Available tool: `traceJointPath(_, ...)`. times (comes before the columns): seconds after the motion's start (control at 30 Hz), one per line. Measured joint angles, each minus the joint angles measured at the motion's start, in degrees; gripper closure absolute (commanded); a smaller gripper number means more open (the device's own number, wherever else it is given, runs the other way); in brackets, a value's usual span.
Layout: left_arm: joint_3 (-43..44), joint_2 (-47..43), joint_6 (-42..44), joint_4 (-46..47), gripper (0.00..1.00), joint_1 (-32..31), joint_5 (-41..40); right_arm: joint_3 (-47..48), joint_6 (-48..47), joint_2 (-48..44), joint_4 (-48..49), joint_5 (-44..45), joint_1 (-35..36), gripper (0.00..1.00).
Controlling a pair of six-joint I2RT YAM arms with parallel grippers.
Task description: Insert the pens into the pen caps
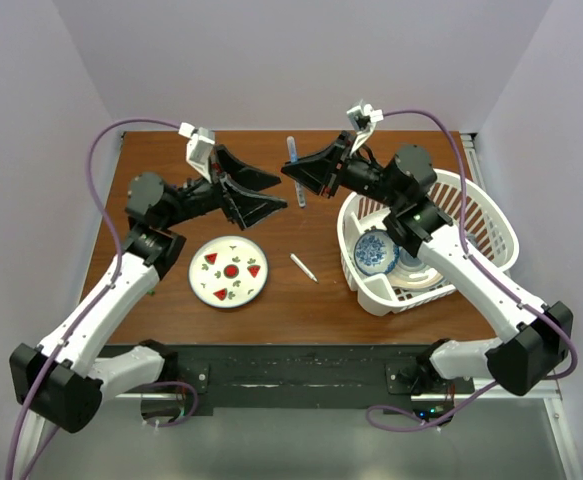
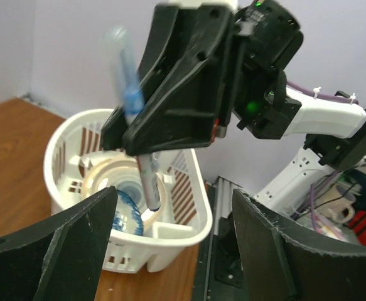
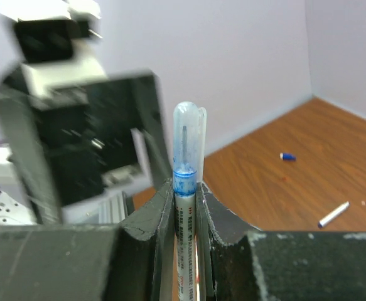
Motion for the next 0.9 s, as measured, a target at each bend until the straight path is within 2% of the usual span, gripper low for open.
traceJointPath(0.17,-0.92,4.37,-3.96,2.38,0.24,0.00,1.95,-0.85,2.40,-0.31,5.11,-0.07,0.09,1.00)
traceJointPath(0.23,-1.03,5.51,-5.81,4.48,0.29,0.00,2.80,-1.38,3.34,-0.31,6.67,-0.02,0.42,1.00)
traceJointPath(0.43,-3.39,9.20,-16.83,20.57,0.37,-0.02,6.47,-2.21,4.57,-0.28,8.72,0.20,3.37,1.00)
traceJointPath(0.57,-4.04,11.21,-21.14,25.94,0.42,-0.20,7.50,-2.82,5.01,-0.20,10.21,1.53,5.51,1.00)
traceJointPath(0.63,-4.04,11.93,-22.34,27.80,0.48,-0.57,7.74,-2.89,5.35,0.15,10.75,1.88,6.12,1.00)
traceJointPath(0.8,-4.04,12.44,-23.76,30.16,0.71,-1.64,8.26,-3.08,5.92,1.03,11.37,2.99,6.45,1.00)
traceJointPath(0.9,-4.04,12.98,-24.37,31.17,0.78,-1.95,8.48,-3.17,6.38,1.03,11.63,2.97,6.51,1.00)
